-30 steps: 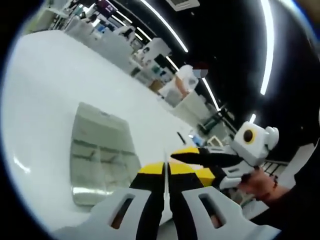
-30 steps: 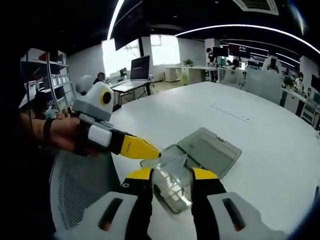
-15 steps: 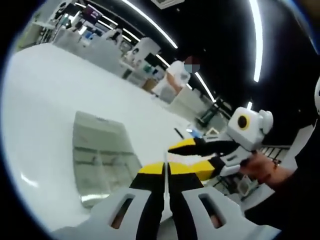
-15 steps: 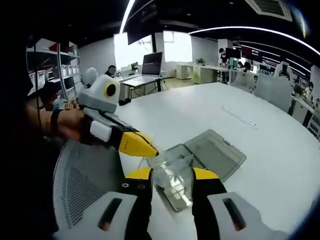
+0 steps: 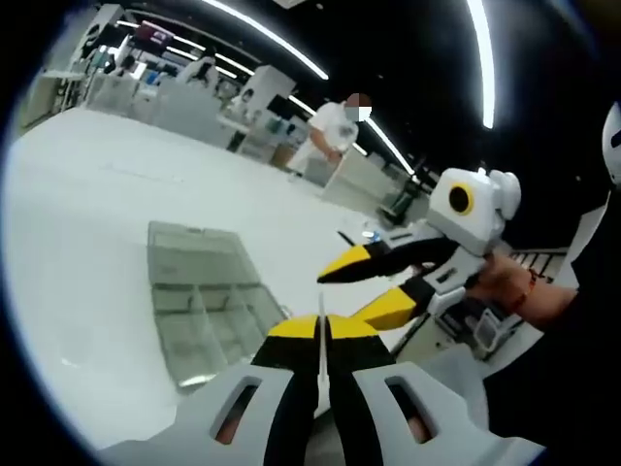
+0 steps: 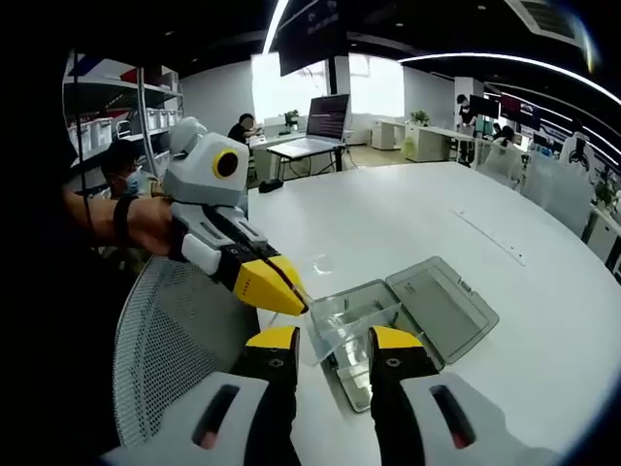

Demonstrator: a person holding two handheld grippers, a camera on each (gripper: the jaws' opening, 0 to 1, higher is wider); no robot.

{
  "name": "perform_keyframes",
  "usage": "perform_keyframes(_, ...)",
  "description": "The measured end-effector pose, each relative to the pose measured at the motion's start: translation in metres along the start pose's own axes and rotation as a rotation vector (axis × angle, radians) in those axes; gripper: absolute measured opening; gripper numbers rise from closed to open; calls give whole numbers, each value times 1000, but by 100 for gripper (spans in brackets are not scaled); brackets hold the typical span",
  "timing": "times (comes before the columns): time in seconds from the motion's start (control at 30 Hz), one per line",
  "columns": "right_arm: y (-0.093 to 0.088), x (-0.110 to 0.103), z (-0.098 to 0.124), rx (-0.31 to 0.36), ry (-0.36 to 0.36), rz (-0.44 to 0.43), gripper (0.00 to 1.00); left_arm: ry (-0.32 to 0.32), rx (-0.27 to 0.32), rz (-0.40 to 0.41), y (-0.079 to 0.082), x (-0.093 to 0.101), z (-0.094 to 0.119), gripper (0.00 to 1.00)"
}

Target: Insert the divider into the dual guide fixture by aligning both edges with the guide slots and pushing it downward to the bottom, including one-sided entry, uneven engagement, binding, and posture correction.

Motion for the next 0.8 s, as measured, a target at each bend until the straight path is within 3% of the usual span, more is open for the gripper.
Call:
perform_keyframes(0.63, 0, -5, 0, -98, 95, 63, 21, -67, -56, -127, -2, 6, 0, 0)
perform_keyframes(0.8, 2, -6, -2, -128, 132, 74, 16, -89, -80, -154, -4, 6, -1, 0)
Point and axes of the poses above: the point that each gripper's makers call its tool centre point, and the gripper's own axes: z roughly backward along the fingers, x roughly to its right, y roughly out of its top, the point moved 9 cm from there along z, roughly backward along the fingers, and after that the axes turned 11 degrees about y, right-handed, at the moved point
